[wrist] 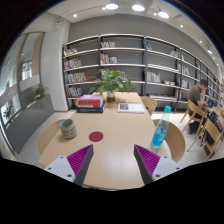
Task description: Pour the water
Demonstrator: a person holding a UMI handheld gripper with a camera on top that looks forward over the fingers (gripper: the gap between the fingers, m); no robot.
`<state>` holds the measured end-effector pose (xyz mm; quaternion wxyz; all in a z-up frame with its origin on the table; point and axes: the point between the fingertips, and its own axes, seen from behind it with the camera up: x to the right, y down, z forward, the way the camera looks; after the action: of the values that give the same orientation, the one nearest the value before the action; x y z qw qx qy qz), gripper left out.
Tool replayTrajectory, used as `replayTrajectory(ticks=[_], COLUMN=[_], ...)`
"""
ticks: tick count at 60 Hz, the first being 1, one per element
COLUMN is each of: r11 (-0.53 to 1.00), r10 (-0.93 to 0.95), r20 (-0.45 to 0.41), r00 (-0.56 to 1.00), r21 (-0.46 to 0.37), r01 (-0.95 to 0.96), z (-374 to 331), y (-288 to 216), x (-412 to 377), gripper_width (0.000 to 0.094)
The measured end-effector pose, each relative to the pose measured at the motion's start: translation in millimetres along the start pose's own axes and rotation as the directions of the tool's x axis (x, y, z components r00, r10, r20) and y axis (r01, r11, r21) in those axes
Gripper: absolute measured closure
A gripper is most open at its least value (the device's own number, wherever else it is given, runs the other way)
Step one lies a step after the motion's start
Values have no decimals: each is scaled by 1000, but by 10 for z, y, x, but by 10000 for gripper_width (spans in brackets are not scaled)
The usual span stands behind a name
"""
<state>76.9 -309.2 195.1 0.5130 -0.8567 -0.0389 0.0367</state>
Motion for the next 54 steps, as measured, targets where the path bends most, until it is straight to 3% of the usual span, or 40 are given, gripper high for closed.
replayTrajectory(ticks=[18,25,46,50,54], r11=[998,998,992,988,986], r10=[59,51,68,61,66], r20=[-179,-216,-173,-178,-177], r00=[982,975,983,982,982], r21=[2,38,114,148,164], r01=[-60,-44,-49,-35,-36], z=[244,716,1971,2113,2231], y=[151,205,-22,-88,-85], x=[1234,1756,2402,2468,2486], gripper_width=[107,105,107,152,261])
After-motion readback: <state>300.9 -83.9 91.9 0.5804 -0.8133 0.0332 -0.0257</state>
